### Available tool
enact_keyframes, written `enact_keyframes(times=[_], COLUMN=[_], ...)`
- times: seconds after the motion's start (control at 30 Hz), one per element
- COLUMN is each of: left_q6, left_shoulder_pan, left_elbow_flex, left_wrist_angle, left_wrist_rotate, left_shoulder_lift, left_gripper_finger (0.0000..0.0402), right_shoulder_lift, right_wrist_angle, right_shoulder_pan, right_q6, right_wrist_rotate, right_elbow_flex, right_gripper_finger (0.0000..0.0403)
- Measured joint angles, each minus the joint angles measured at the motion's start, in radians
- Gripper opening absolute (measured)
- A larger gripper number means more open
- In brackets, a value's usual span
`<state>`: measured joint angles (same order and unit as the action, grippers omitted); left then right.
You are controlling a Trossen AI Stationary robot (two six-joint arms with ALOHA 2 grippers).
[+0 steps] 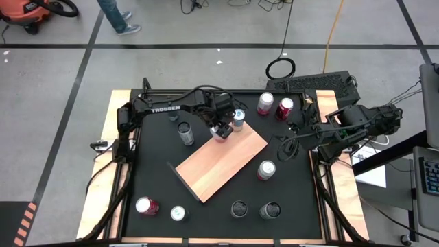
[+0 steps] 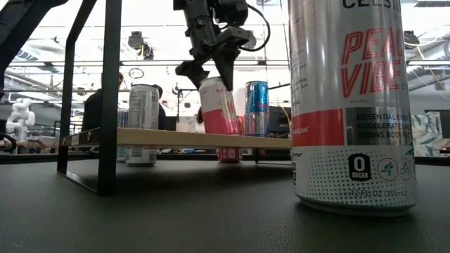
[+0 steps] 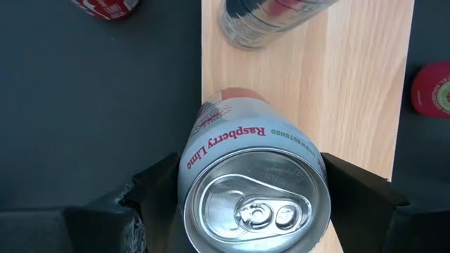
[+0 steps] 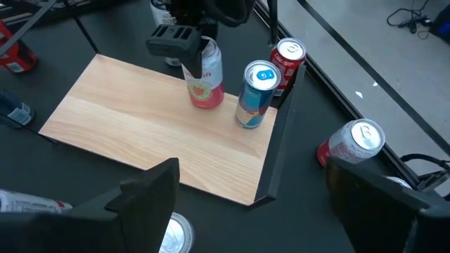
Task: Place canned beverage on shelf
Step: Put the top left pink soda can on the shelf
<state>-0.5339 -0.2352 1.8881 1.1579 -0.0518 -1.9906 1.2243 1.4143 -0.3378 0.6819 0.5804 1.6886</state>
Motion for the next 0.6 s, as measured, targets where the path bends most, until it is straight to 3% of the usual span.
enact_keyframes(times=[0.17,0.43,0.6], left_q6=[0.000,-0.002,-0.003], left_shoulder_pan=[0.000,0.000,0.000], left_elbow_flex=[0.000,0.000,0.000], left_wrist_angle=[-0.036,-0.041,-0.041], left_wrist_rotate=[0.002,0.001,0.001], left_shoulder_lift=[0.000,0.001,0.002], left_gripper_finger=[0.0286,0.0333,0.0339], right_shoulder_lift=[0.000,0.000,0.000], right_wrist_angle=[0.000,0.000,0.000], right_shoulder_pan=[0.000,0.000,0.000], right_q6=[0.012,0.013,0.011], right_wrist_rotate=[0.000,0.000,0.000], right_elbow_flex=[0.000,0.000,0.000], right_gripper_finger=[0.0329,0.0329,0.0329])
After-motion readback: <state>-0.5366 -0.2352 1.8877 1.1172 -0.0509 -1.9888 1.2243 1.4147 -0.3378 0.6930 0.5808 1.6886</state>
